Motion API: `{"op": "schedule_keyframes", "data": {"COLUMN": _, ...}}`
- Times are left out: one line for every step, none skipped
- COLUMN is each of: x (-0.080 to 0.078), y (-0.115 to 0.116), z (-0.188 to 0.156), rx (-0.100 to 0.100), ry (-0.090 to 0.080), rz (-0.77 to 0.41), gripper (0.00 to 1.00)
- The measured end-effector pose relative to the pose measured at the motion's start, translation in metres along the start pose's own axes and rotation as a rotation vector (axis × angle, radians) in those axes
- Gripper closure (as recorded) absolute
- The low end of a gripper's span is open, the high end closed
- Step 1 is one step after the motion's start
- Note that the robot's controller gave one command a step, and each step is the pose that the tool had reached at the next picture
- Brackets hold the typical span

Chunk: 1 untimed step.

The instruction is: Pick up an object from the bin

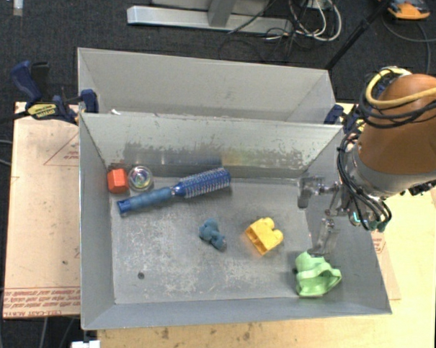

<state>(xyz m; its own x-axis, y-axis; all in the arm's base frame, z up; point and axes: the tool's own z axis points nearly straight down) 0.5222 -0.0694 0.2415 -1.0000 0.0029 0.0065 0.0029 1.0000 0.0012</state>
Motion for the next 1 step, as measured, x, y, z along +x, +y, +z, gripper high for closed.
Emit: {"op": "schedule_keyframes", "data": {"x": 0.0138, "y": -0.0745, "z": 0.0807, "rx": 0.001, "ry": -0.002, "rz": -0.341, "gripper": 0.00}}
